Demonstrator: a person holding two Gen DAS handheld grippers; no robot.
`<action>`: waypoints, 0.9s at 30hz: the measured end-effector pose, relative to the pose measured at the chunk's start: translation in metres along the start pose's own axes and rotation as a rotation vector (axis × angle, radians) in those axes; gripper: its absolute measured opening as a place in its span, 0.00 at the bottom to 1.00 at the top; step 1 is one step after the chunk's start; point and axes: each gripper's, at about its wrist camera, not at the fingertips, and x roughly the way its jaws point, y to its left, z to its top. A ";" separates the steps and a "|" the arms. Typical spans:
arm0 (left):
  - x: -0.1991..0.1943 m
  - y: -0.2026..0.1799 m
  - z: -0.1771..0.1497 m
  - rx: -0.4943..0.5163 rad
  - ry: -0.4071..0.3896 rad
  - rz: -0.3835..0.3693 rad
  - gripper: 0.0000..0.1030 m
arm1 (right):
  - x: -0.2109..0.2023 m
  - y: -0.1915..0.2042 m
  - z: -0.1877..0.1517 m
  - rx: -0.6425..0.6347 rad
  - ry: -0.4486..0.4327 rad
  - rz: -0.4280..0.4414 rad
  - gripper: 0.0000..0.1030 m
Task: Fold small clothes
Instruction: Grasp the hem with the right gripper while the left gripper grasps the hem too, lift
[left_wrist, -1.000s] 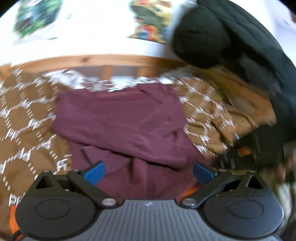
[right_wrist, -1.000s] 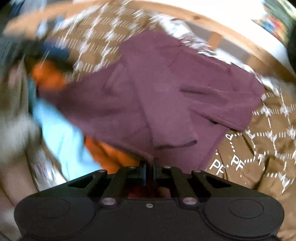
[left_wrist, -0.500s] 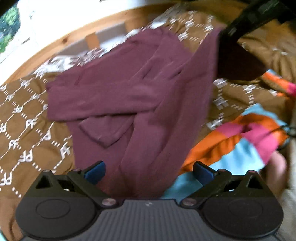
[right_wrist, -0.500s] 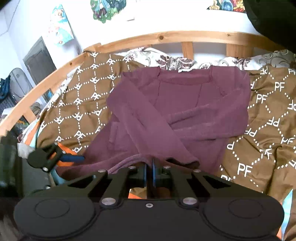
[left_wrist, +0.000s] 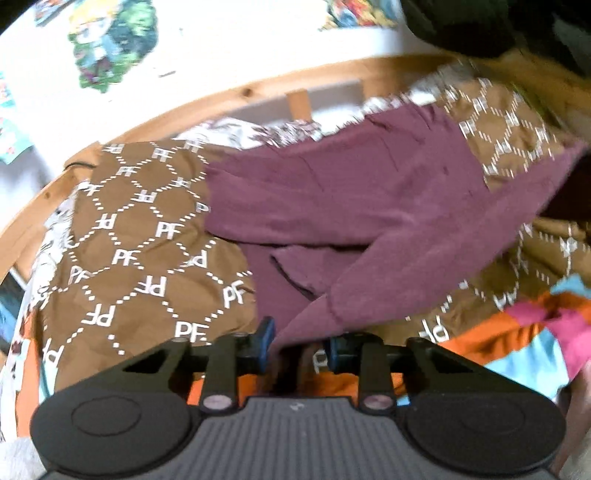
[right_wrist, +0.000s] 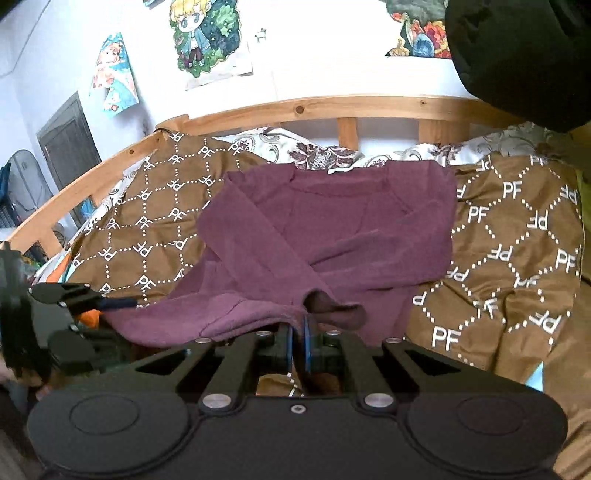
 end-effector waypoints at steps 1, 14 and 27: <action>-0.004 0.003 0.000 -0.015 -0.013 0.008 0.27 | -0.001 -0.001 -0.001 0.006 -0.006 -0.002 0.05; -0.044 0.019 -0.002 -0.103 -0.185 0.006 0.03 | -0.012 0.023 -0.020 -0.117 -0.042 -0.092 0.05; -0.143 0.036 -0.033 -0.015 -0.231 -0.061 0.03 | -0.098 0.081 -0.060 -0.328 -0.078 -0.086 0.04</action>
